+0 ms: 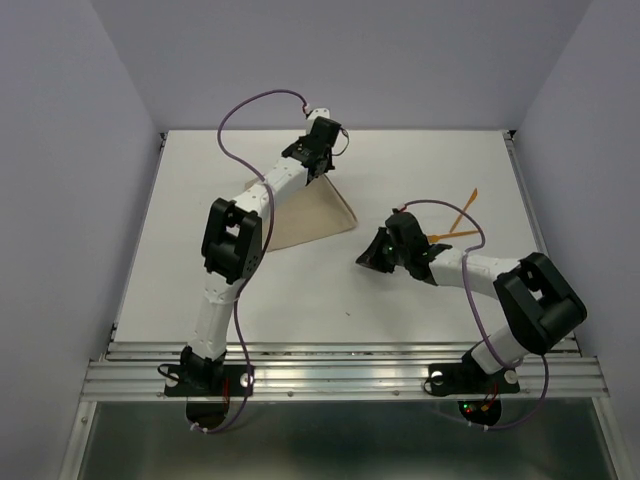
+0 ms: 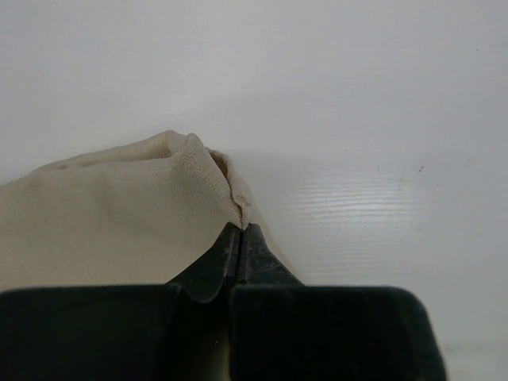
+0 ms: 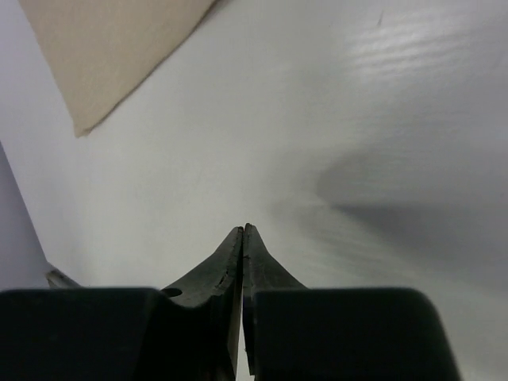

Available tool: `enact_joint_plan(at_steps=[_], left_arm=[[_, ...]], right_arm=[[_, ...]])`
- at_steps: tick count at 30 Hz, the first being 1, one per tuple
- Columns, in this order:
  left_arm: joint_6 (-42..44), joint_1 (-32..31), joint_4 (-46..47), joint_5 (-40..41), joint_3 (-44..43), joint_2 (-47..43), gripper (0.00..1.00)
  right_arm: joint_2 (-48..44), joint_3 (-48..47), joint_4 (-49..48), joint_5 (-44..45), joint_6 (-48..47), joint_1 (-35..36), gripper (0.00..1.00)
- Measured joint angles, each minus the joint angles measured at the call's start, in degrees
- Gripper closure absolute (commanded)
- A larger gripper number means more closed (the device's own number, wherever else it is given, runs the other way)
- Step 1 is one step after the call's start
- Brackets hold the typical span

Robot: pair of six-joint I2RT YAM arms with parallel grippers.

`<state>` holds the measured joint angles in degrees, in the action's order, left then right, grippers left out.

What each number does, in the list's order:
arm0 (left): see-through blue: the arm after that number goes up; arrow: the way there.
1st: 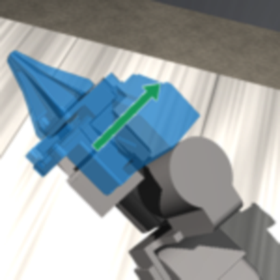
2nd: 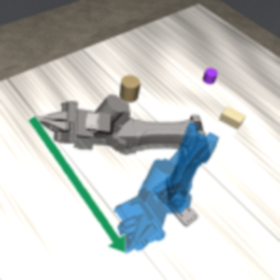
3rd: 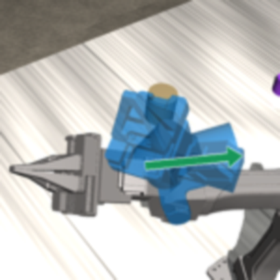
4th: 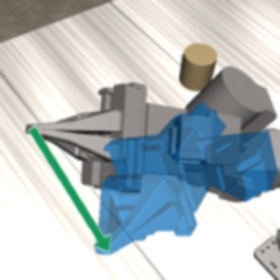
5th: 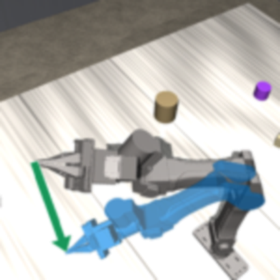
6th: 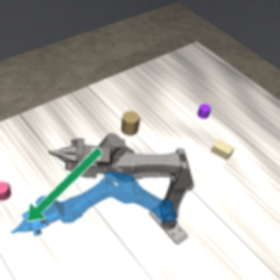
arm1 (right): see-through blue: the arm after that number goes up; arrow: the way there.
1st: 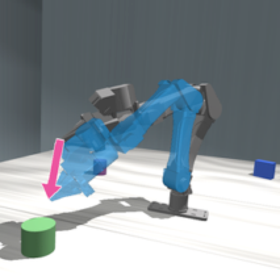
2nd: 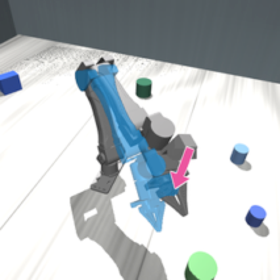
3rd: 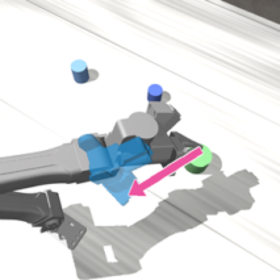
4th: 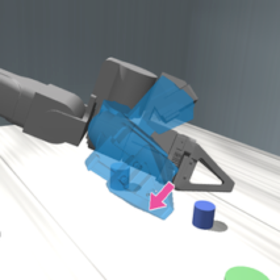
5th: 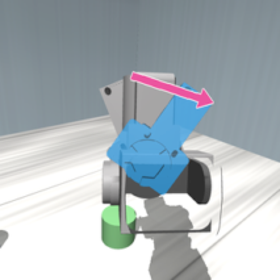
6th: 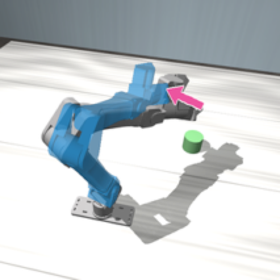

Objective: Fold the napkin into a case and place the utensils inside
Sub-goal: Turn over the upper triangle folded napkin at the center of the board.

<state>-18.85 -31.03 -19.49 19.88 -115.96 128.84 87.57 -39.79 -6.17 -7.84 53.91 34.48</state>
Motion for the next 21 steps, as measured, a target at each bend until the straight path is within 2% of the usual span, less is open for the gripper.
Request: enact_joint_plan(at_steps=[9, 17, 21], left_arm=[[2.6, -0.9, -1.1, -2.8, -2.6, 3.7, 1.00], [4.5, -1.4, -1.6, -5.2, -2.6, 4.1, 1.00], [5.3, -1.6, -2.1, -5.9, -2.6, 4.1, 1.00]], right_arm=[[4.4, -9.7, 4.8, 1.4, -6.6, -9.9, 0.99], [21.9, -25.2, 7.4, 2.0, -10.9, -12.7, 0.99], [26.5, -29.6, 7.7, -0.2, -12.0, -12.8, 0.99]])
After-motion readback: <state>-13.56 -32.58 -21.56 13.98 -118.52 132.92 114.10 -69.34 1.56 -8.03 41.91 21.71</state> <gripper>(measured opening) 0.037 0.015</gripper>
